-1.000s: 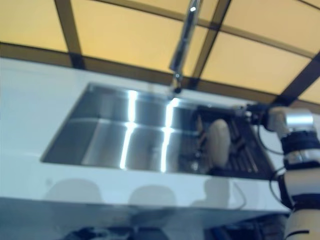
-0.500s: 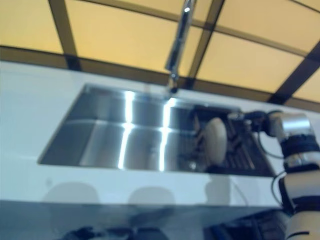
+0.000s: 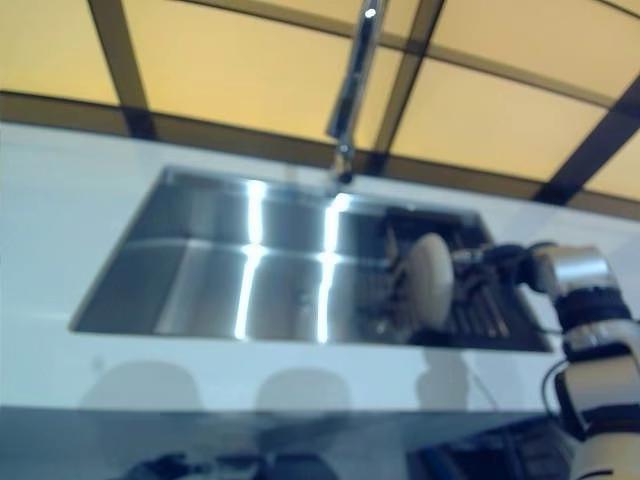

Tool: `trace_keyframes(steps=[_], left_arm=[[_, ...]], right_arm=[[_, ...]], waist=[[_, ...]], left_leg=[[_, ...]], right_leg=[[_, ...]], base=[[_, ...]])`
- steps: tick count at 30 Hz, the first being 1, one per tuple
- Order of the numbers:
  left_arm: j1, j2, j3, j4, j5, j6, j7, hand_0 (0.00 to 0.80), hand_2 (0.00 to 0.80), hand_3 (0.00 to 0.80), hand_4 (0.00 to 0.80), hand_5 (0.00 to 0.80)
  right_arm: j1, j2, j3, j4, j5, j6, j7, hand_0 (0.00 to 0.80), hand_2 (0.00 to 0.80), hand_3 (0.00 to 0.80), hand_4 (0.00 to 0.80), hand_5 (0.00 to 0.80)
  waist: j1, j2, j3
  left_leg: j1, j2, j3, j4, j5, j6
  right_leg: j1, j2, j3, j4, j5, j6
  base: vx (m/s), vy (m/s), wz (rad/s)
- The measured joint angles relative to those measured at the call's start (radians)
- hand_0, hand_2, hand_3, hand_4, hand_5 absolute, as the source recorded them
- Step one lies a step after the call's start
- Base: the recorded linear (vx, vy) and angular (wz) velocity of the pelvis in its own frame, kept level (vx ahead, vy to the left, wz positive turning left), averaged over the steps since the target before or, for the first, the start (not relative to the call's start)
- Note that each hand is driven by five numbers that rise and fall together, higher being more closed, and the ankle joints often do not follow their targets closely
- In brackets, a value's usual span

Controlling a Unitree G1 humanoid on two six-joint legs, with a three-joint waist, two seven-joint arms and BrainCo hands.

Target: Take plates into dishwasher

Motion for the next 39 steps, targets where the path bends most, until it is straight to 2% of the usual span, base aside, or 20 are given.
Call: trace_keyframes(steps=[19,28,32,36,39], left_arm=[[-0.001,-0.008,0.000,0.000,0.000,0.000,0.000,0.000,0.000,0.000,0.000,0.000],[-0.001,-0.019,-0.001,0.000,0.000,0.000,0.000,0.000,0.000,0.000,0.000,0.000],[-0.001,-0.019,-0.001,0.000,0.000,0.000,0.001,0.000,0.000,0.000,0.000,0.000],[0.000,-0.020,-0.005,-0.001,0.000,0.000,0.001,0.000,0.000,0.000,0.000,0.000],[0.002,-0.020,-0.004,-0.001,0.000,0.000,0.001,0.000,0.000,0.000,0.000,0.000]], right_arm=[[0.044,0.080,-0.001,-0.038,0.009,-0.008,-0.065,0.000,0.000,0.000,0.000,0.000],[0.068,0.084,-0.001,-0.043,0.009,-0.028,-0.113,0.000,0.000,0.000,0.000,0.000],[0.067,0.084,-0.004,-0.045,-0.011,-0.100,-0.178,0.000,0.000,0.000,0.000,0.000],[0.050,0.049,0.001,-0.058,-0.212,-0.277,-0.218,0.000,0.000,0.000,0.000,0.000],[-0.010,-0.018,0.036,-0.102,-0.300,-0.349,-0.200,0.000,0.000,0.000,0.000,0.000]], waist=[[0.001,0.019,0.013],[0.002,0.021,0.014],[0.003,0.021,0.015],[0.004,0.023,0.016],[0.004,0.026,0.018]], left_leg=[[0.000,0.000,-0.003,0.000,0.000,0.000],[0.005,0.001,-0.010,0.000,0.000,0.000],[0.009,0.000,-0.013,0.000,0.000,0.000],[0.007,-0.001,-0.021,0.000,0.001,0.001],[0.007,-0.002,-0.021,0.000,0.001,0.001]], right_leg=[[0.001,-0.001,0.000,0.001,0.003,0.006],[0.001,-0.005,0.000,0.021,0.004,0.006],[0.001,-0.008,0.000,0.031,0.004,0.006],[0.002,-0.010,-0.001,0.032,0.004,0.006],[0.002,-0.010,-0.001,0.032,0.004,0.006]], base=[[0.000,0.000,0.00],[0.001,0.002,0.02],[0.003,0.006,0.02],[0.002,0.000,0.03],[0.000,0.000,0.00]])
